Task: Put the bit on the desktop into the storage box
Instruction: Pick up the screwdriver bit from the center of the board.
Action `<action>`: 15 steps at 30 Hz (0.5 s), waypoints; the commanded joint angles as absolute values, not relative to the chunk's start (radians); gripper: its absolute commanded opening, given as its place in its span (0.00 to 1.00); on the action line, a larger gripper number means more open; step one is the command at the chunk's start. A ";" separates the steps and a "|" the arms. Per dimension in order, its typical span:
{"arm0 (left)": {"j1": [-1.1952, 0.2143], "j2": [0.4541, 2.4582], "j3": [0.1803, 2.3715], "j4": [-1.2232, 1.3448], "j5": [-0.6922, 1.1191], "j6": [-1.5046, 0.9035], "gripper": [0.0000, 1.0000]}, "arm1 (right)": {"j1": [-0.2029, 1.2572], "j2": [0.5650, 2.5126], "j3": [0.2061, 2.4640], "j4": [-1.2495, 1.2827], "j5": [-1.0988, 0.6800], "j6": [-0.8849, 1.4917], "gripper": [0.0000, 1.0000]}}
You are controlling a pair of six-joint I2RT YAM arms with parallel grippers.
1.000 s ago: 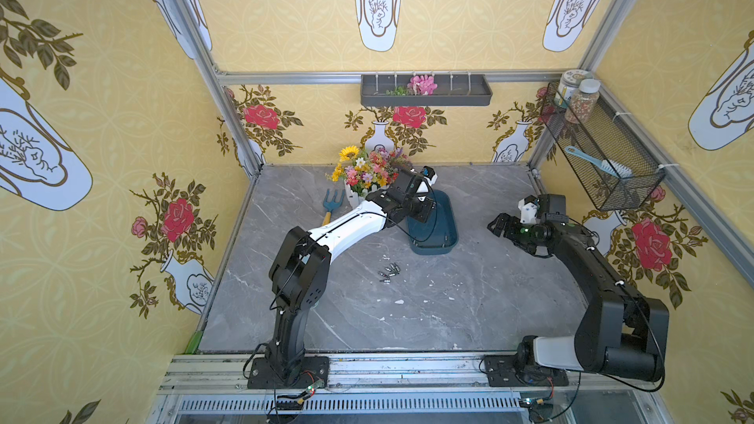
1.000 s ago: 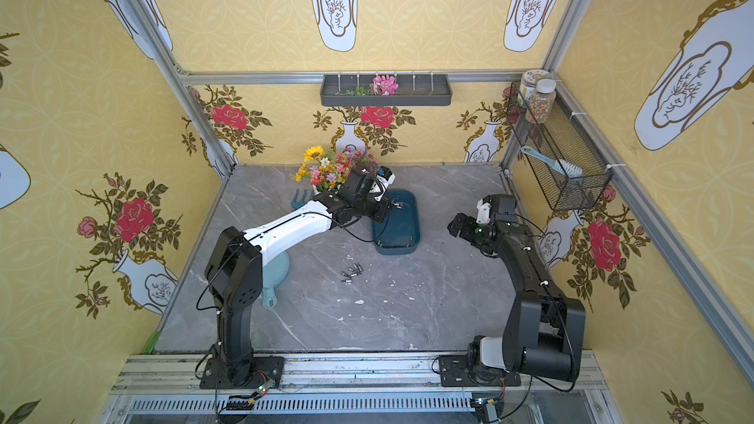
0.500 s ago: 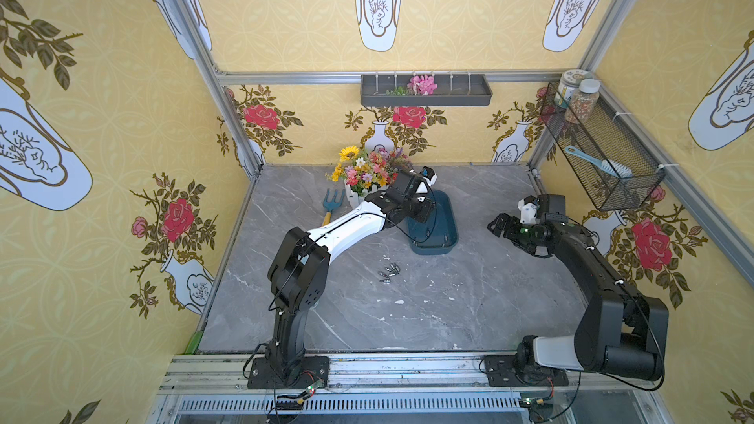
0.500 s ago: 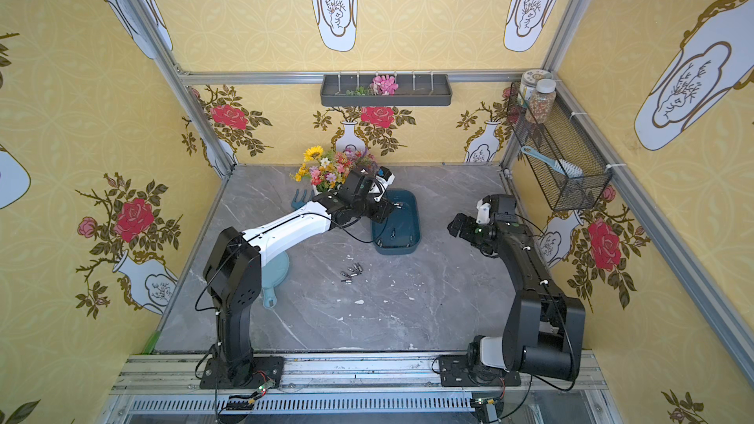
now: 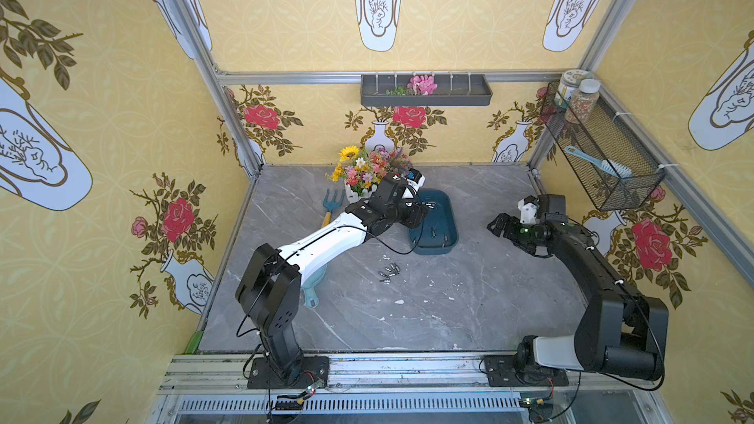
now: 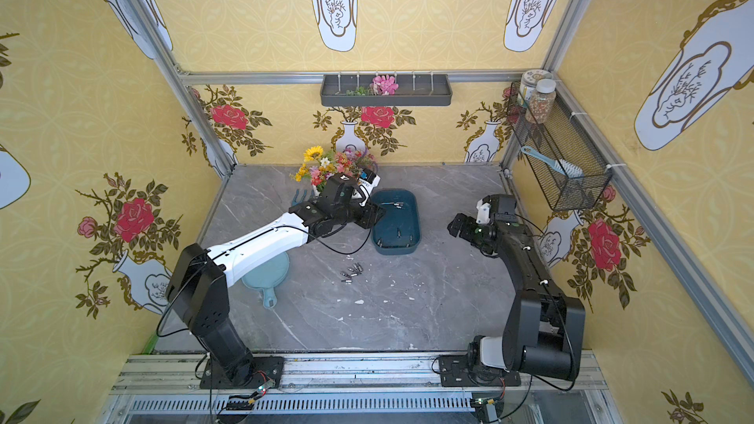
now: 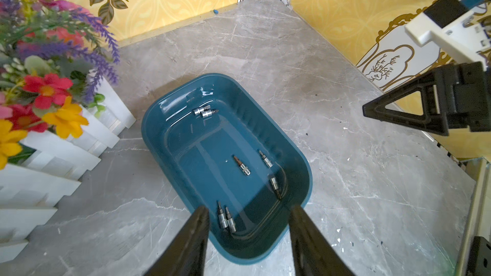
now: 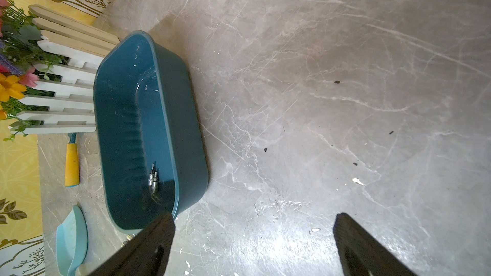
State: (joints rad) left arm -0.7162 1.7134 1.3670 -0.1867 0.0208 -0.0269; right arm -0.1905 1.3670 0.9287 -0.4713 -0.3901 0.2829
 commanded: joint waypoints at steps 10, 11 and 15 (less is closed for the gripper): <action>-0.716 1.470 1.083 -0.239 -0.054 -0.048 0.56 | -0.190 1.370 0.932 -0.447 -0.398 0.270 0.97; -0.716 1.460 1.068 -0.252 -0.057 -0.060 0.56 | -0.191 1.371 0.931 -0.447 -0.399 0.270 0.97; -0.723 1.437 1.026 -0.312 -0.060 -0.111 0.56 | -0.190 1.373 0.932 -0.445 -0.401 0.272 0.97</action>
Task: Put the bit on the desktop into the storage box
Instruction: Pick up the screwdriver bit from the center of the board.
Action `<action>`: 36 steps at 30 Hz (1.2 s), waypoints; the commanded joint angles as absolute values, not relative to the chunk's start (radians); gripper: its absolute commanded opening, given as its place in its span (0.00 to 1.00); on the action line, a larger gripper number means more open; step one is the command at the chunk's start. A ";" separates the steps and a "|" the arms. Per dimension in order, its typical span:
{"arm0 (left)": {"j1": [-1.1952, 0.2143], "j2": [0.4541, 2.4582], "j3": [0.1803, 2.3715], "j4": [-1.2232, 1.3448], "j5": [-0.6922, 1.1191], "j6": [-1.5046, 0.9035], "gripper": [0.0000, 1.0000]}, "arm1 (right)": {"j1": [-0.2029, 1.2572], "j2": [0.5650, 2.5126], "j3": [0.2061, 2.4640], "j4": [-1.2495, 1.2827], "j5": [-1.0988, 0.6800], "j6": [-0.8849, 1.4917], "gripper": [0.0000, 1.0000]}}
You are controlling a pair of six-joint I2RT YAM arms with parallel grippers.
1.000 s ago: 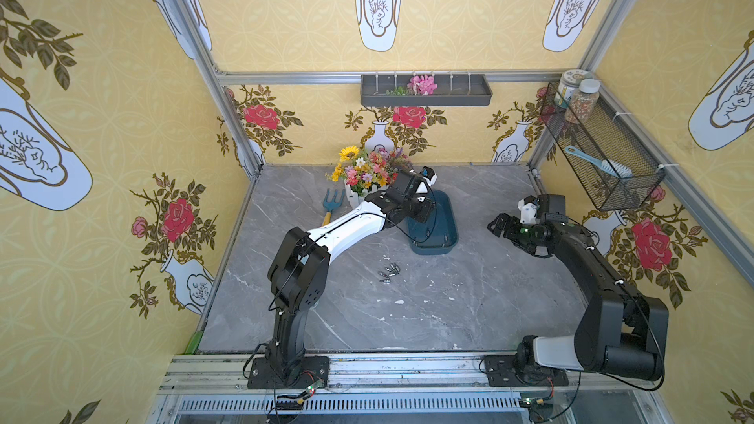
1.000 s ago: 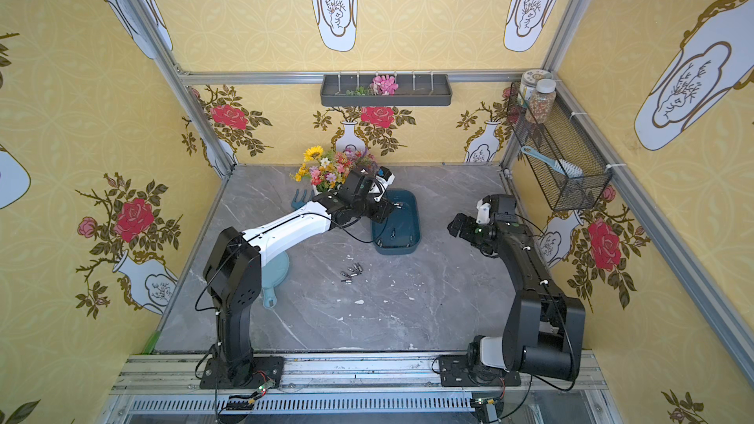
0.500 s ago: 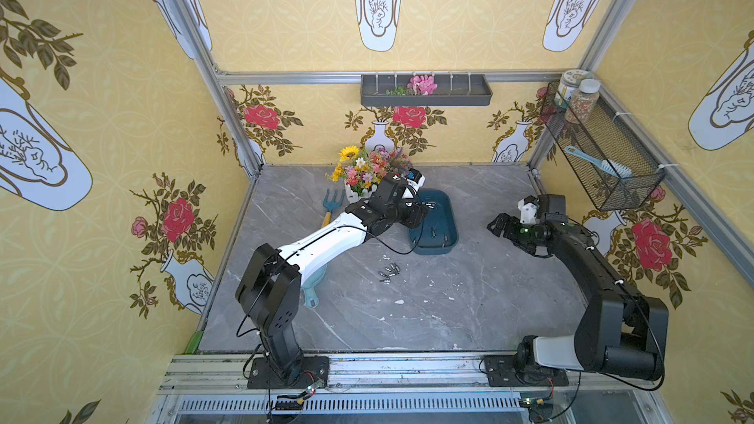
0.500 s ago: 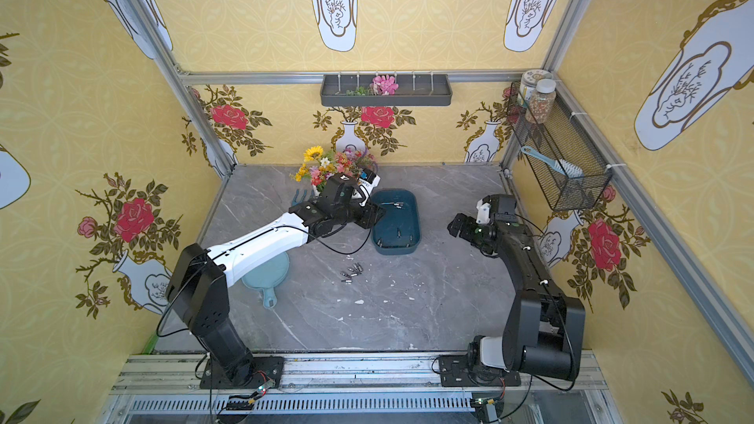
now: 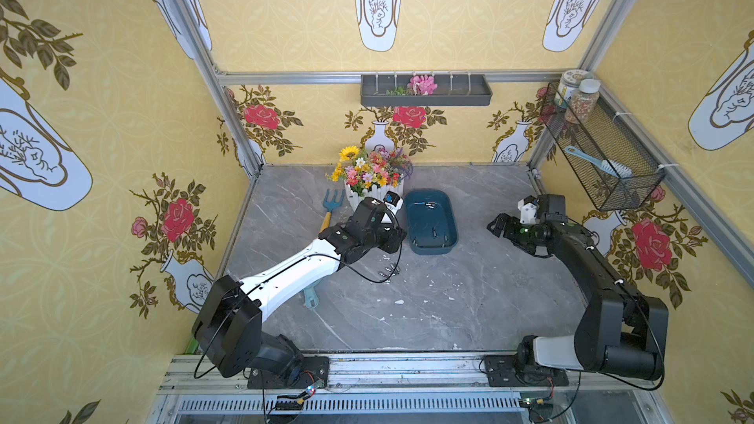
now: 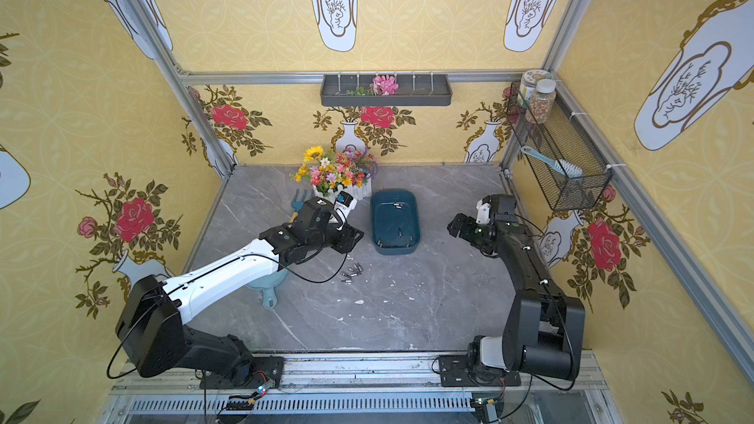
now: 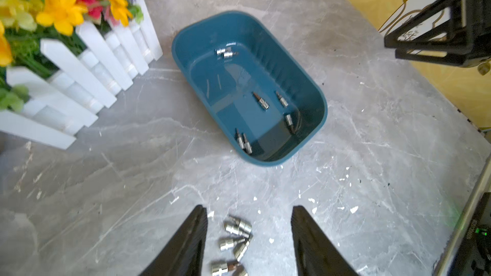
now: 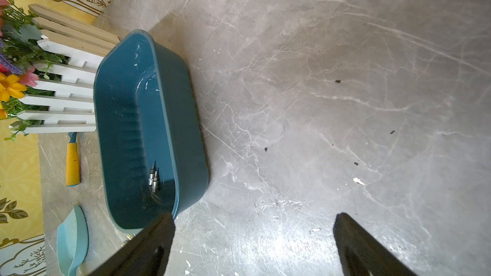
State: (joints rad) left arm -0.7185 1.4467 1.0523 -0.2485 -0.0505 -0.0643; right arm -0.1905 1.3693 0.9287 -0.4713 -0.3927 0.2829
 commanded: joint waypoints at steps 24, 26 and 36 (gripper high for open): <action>-0.853 1.560 0.943 -0.538 -0.092 -0.126 0.43 | -0.191 1.374 0.934 -0.449 -0.404 0.273 0.97; -0.857 1.585 0.952 -0.544 -0.110 -0.120 0.43 | -0.192 1.374 0.935 -0.449 -0.405 0.273 0.97; -0.865 1.663 0.995 -0.554 -0.147 -0.071 0.42 | -0.191 1.376 0.936 -0.449 -0.407 0.270 0.97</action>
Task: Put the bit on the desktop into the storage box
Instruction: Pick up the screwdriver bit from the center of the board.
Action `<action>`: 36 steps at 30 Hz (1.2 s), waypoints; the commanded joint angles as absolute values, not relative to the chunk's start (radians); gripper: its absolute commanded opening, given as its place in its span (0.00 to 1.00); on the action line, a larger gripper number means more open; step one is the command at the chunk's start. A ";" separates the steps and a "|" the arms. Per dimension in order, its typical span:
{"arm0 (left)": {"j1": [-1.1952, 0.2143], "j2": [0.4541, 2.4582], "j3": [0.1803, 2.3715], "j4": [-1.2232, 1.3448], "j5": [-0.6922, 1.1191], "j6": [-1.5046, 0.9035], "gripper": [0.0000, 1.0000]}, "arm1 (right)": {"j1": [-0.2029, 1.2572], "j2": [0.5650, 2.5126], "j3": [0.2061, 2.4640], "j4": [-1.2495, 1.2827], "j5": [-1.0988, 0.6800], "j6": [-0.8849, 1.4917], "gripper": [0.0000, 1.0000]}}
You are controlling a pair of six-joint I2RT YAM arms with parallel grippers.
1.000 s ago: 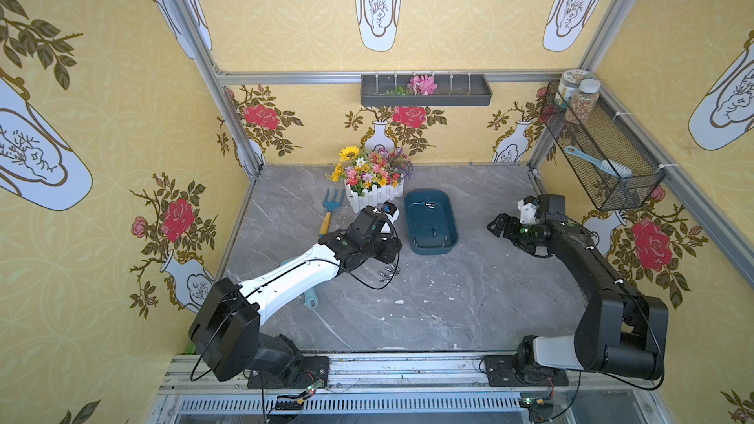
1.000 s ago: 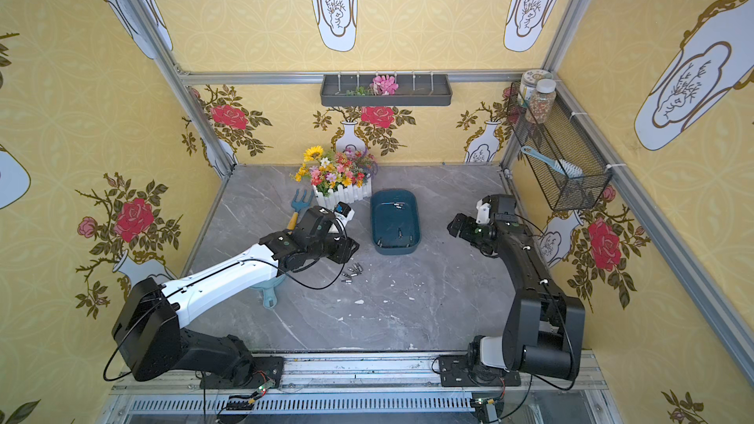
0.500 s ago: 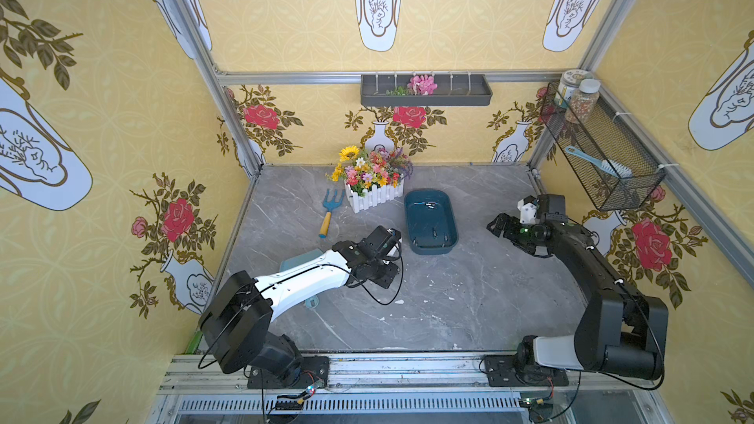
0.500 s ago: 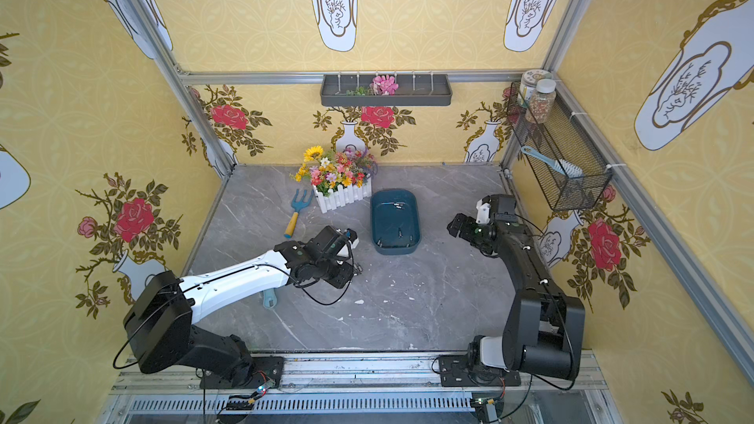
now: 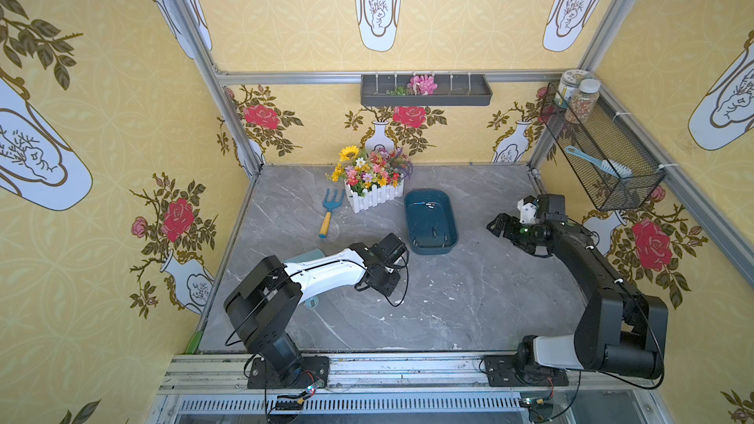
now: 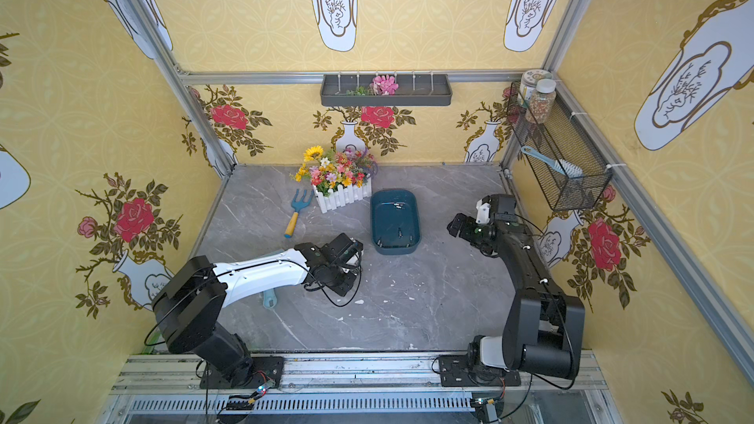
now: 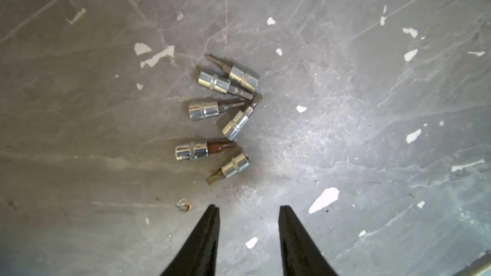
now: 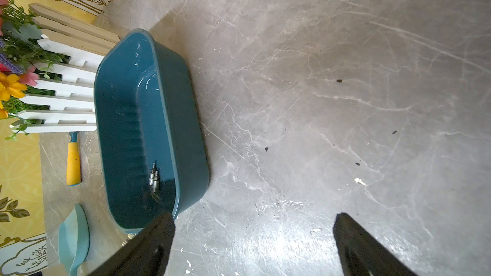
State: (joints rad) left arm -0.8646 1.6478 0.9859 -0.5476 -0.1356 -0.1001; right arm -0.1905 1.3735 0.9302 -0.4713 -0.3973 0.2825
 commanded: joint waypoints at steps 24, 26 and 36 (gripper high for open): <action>-0.865 1.763 1.046 -0.517 -0.182 -0.004 0.40 | -0.192 1.385 0.939 -0.451 -0.410 0.270 0.97; -0.865 1.772 1.049 -0.516 -0.186 -0.002 0.40 | -0.192 1.385 0.939 -0.452 -0.409 0.269 0.97; -0.865 1.793 1.048 -0.515 -0.173 -0.005 0.33 | -0.192 1.385 0.940 -0.452 -0.409 0.268 0.97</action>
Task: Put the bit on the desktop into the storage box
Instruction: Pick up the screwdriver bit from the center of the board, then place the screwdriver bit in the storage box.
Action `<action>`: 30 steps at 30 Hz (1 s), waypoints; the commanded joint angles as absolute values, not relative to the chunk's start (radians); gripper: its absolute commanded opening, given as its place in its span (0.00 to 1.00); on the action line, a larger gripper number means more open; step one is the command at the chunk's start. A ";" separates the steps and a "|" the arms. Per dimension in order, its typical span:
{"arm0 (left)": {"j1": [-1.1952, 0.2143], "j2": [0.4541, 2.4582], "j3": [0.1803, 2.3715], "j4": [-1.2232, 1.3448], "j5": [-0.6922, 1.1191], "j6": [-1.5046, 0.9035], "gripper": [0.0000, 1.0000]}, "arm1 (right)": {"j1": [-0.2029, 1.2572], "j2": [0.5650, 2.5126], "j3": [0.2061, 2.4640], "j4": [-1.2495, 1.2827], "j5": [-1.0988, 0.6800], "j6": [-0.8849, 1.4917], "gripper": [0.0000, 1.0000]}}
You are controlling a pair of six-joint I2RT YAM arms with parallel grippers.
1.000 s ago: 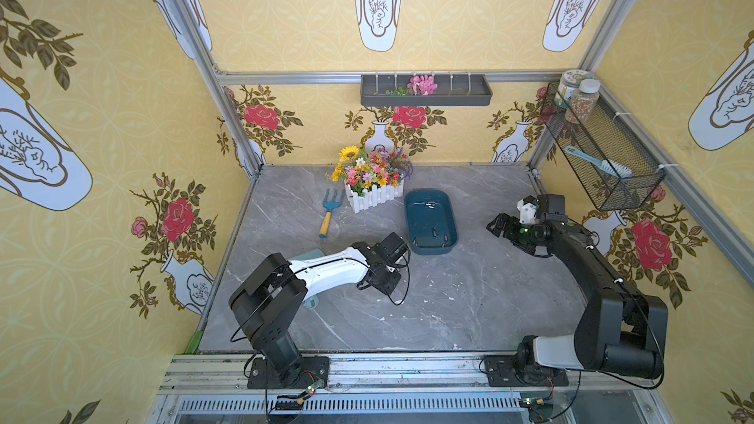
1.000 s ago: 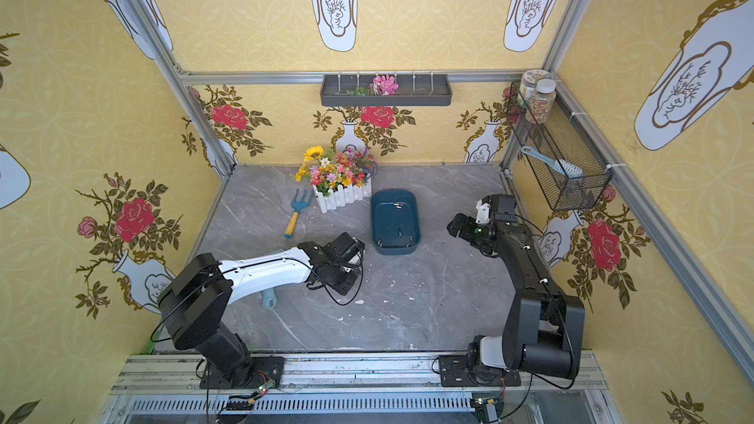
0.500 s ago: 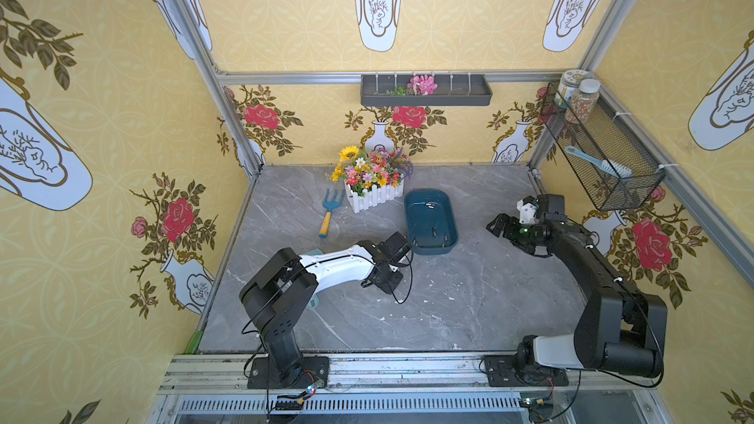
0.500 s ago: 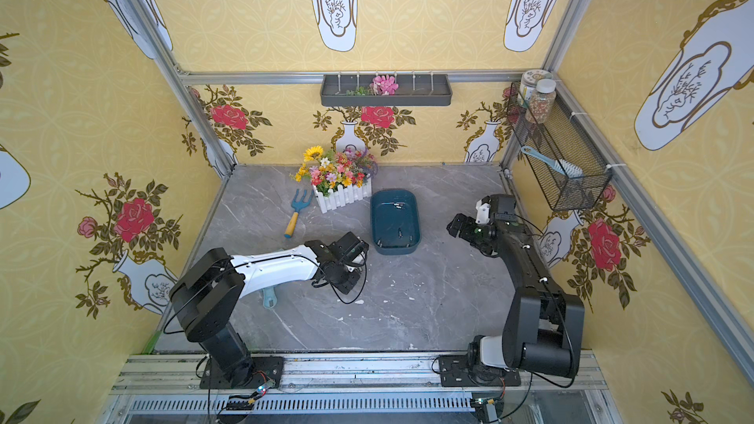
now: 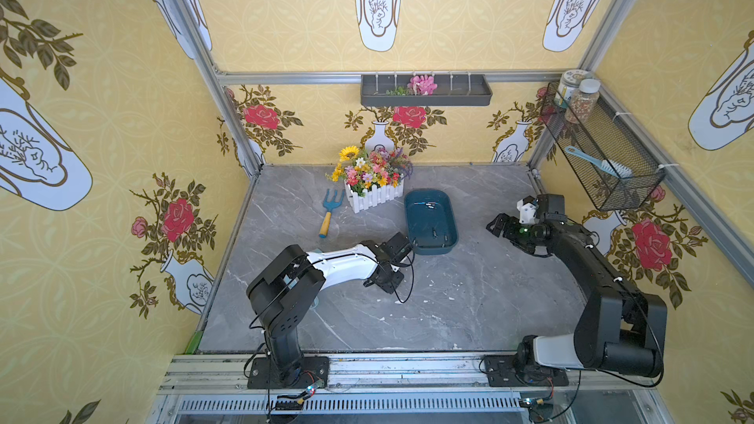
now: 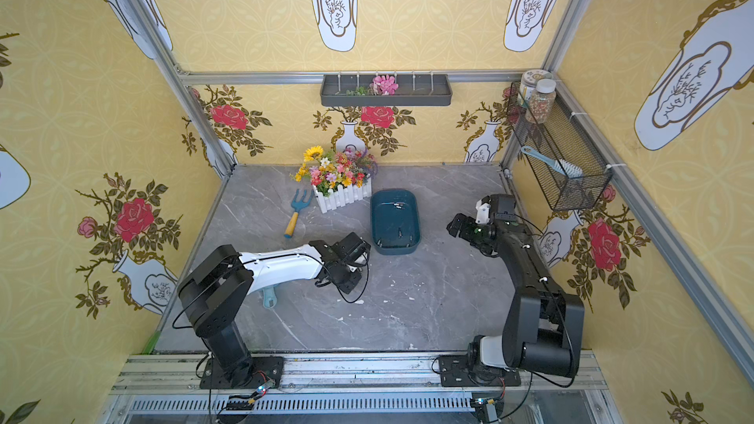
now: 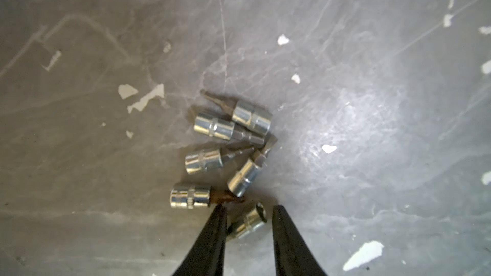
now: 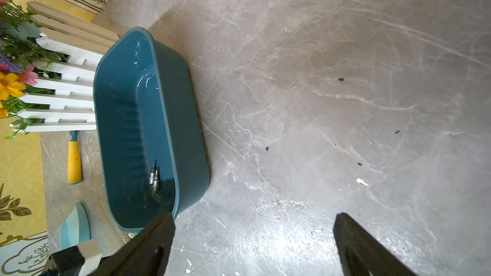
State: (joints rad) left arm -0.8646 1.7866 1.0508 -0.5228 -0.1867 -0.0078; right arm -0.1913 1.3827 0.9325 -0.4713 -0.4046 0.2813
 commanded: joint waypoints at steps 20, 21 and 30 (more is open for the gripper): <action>-0.865 1.775 0.985 -0.499 -0.135 -0.042 0.13 | -0.192 1.382 0.938 -0.451 -0.408 0.270 0.97; -0.865 1.773 0.985 -0.497 -0.134 -0.042 0.12 | -0.192 1.382 0.939 -0.452 -0.408 0.270 0.97; -0.865 1.736 1.000 -0.494 -0.090 -0.044 0.12 | -0.192 1.379 0.937 -0.452 -0.408 0.269 0.97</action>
